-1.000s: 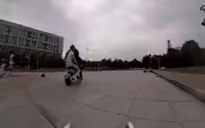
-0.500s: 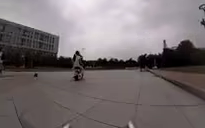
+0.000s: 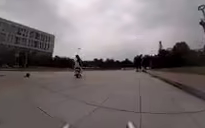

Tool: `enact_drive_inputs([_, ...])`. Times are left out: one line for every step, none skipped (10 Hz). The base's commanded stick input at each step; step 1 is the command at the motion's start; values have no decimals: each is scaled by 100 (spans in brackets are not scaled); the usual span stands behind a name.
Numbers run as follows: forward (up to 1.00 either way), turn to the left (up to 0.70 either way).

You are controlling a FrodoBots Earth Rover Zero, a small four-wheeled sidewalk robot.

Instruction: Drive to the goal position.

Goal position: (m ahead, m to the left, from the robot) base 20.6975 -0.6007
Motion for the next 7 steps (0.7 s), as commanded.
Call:
enact_drive_inputs([70,-14])
enact_drive_inputs([70,-14])
enact_drive_inputs([70,-14])
enact_drive_inputs([70,-14])
enact_drive_inputs([70,-14])
enact_drive_inputs([70,-14])
enact_drive_inputs([70,-14])
